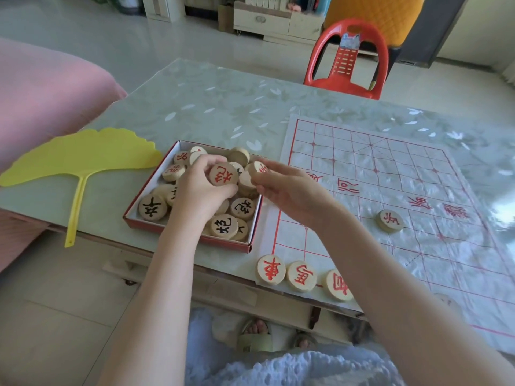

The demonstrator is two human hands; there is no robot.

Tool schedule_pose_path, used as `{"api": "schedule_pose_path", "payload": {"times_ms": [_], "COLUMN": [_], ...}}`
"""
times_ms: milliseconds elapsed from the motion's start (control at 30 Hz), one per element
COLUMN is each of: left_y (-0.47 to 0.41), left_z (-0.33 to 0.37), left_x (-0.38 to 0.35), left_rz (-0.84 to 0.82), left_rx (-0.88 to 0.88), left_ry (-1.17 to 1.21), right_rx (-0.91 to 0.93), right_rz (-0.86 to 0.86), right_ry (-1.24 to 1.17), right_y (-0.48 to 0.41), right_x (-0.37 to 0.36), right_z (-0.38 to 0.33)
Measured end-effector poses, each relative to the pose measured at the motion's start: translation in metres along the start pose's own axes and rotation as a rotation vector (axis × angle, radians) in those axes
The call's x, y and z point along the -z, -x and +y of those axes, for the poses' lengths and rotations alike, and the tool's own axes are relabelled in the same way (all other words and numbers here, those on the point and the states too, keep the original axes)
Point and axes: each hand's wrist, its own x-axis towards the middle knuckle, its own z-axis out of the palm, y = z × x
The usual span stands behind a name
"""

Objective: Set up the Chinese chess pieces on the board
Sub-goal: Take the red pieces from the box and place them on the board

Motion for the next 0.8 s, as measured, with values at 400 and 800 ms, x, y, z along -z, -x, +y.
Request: {"api": "schedule_pose_path", "payload": {"times_ms": [400, 800], "left_y": [0.029, 0.051], "left_z": [0.020, 0.031], "left_x": [-0.025, -0.093], "left_rz": [-0.166, -0.323], "left_rx": [-0.191, -0.349], "left_ry": [-0.136, -0.491], "right_rx": [0.145, 0.189], "right_rz": [0.340, 0.568], "right_ry": [0.538, 0.666], "right_y": [0.072, 0.082], "right_x": [0.064, 0.132], "right_z": [0.006, 0.002]}}
